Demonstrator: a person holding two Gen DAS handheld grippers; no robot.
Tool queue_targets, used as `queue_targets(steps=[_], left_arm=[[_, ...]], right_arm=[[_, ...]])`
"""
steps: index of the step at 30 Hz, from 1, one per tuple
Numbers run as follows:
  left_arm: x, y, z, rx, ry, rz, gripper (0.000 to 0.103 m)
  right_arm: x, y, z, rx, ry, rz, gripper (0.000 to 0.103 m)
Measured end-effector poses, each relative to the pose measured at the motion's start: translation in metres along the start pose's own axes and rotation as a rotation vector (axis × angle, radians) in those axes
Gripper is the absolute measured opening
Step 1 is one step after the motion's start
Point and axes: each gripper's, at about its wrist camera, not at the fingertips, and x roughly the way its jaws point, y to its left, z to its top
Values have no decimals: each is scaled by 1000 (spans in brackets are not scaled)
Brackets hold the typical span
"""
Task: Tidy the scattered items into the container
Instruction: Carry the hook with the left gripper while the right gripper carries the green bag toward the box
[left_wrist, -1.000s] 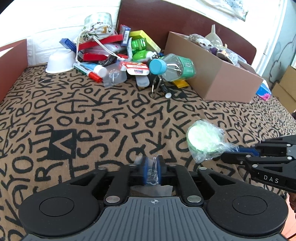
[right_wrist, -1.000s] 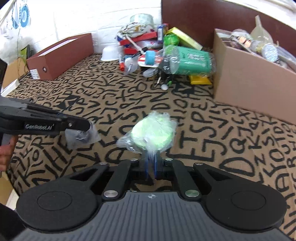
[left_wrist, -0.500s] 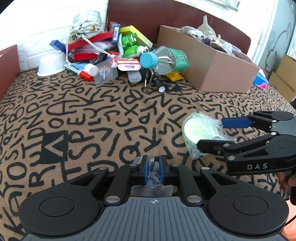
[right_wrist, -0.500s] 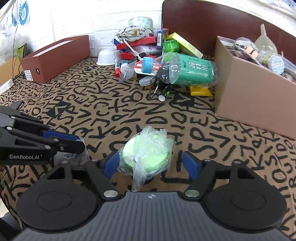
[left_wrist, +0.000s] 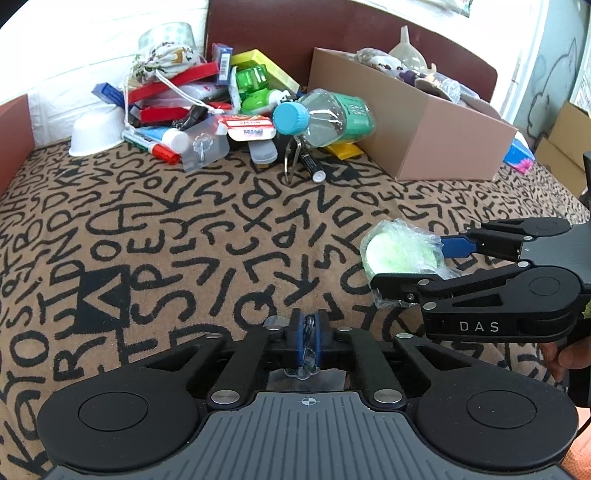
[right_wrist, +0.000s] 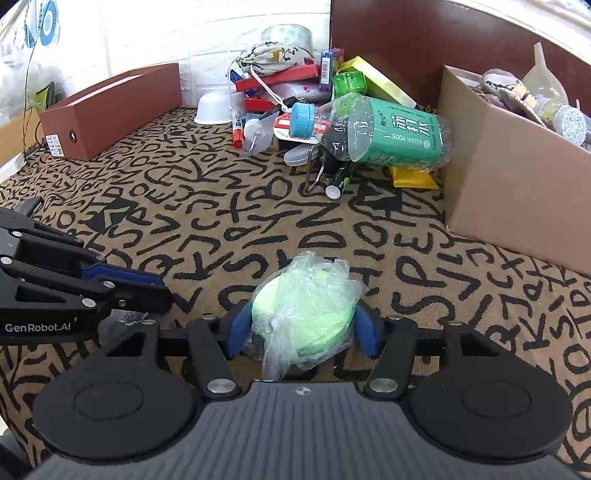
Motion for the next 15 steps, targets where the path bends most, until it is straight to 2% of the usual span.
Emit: queue_targets(steps=[13, 14, 15], left_arm=[[-32, 5, 18, -44, -80, -16, 0], [-32, 4, 17, -23, -69, -14, 4], [-31, 2, 15, -5, -55, -11, 24]], right_arm=[[-42, -10, 6, 40, -104, -9, 63], [-43, -10, 6, 40, -104, -6, 63], [-44, -9, 5, 40, -102, -4, 63]])
